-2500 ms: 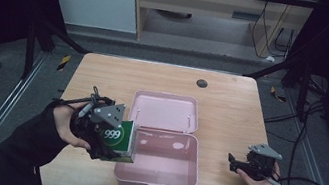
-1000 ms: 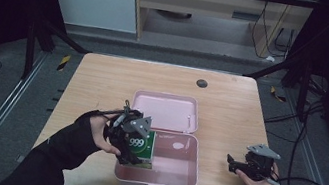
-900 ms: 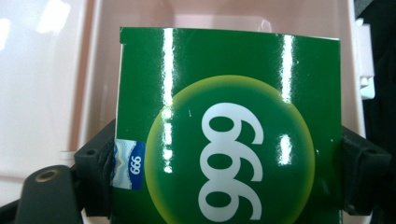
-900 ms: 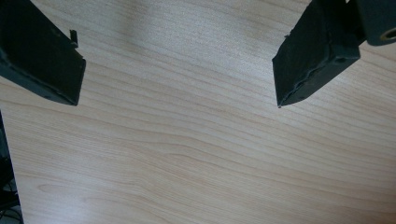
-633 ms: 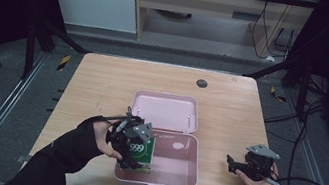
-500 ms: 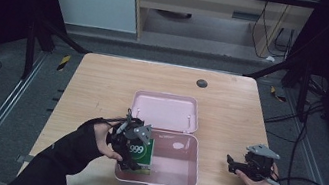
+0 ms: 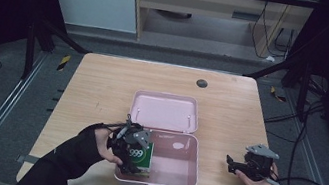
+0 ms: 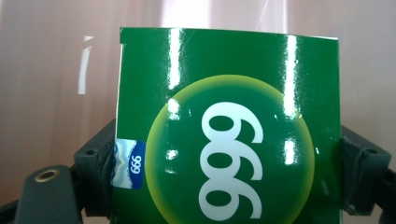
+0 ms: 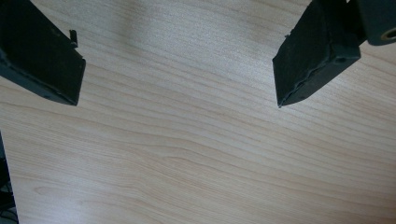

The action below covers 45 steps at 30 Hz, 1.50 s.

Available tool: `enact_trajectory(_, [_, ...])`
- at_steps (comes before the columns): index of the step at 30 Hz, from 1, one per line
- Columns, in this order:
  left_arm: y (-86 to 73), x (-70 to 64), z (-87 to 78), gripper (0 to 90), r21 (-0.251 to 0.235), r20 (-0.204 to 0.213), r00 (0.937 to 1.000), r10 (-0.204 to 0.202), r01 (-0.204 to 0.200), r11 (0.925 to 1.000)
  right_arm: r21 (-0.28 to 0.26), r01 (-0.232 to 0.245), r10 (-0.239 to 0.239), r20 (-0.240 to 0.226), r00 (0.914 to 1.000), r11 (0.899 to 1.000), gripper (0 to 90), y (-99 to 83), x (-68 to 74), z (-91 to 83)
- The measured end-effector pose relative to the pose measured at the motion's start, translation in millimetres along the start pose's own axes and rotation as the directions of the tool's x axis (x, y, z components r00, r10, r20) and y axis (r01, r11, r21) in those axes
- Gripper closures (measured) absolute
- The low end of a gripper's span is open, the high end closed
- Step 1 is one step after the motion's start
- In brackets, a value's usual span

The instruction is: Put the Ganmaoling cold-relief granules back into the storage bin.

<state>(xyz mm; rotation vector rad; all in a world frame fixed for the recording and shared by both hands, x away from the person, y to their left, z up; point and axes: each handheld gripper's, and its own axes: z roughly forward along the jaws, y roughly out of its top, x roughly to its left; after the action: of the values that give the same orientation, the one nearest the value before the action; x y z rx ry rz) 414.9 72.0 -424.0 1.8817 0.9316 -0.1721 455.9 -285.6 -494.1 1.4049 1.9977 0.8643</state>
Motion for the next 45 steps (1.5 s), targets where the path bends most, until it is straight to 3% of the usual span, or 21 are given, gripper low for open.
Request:
enact_trajectory(6, [-1.4, 2.1, 0.6, 12.9, -0.001, -0.001, 0.9998, 0.019, -0.019, 0.9998, 0.001, -0.003, 0.003, 0.0, 1.0, 1.0, 1.7, 0.3, 0.2, 0.0])
enact_trajectory(19, [3.2, -0.8, -6.5, 11.6, 0.001, -0.01, 0.9998, 0.016, -0.016, 0.9999, 0.012, 0.003, -0.003, 0.002, 1.0, 1.0, 0.7, 0.4, 0.4, 0.4])
enact_trajectory(22, [10.4, -1.3, -15.8, 10.4, 0.008, 0.023, 0.9987, 0.046, -0.046, 0.9989, 0.014, 0.002, -0.002, 0.002, 1.0, 1.0, 0.6, 0.5, 0.4, 0.3])
enact_trajectory(28, [21.8, -3.0, -35.8, 12.4, -0.007, 0.023, 0.9932, 0.114, -0.114, 0.9934, 0.018, 0.001, -0.001, 0.003, 1.0, 1.0, 0.7, 0.5, 0.4, 0.4])
enact_trajectory(32, [30.5, -1.9, -56.2, 15.5, -0.027, 0.034, 0.9861, 0.162, -0.162, 0.9865, 0.016, -0.003, 0.003, 0.003, 1.0, 1.0, 1.1, 0.7, 0.2, 0.1])
enact_trajectory(34, [34.3, 1.4, -66.5, 19.5, -0.042, 0.018, 0.9822, 0.187, -0.186, 0.9816, 0.014, -0.003, 0.003, 0.004, 1.0, 1.0, 1.8, 0.7, -0.2, -0.3])
enact_trajectory(39, [42.1, 9.4, -86.9, 24.7, -0.083, 0.004, 0.9762, 0.217, -0.216, 0.9728, 0.013, -0.007, 0.007, 0.004, 1.0, 1.0, 2.9, 0.8, -0.4, -0.9])
enact_trajectory(45, [39.4, 21.5, -105.9, 29.0, -0.146, -0.05, 0.9801, 0.192, -0.198, 0.9693, 0.011, -0.009, 0.009, 0.004, 1.0, 1.0, 4.1, 0.9, 0.2, -1.6])
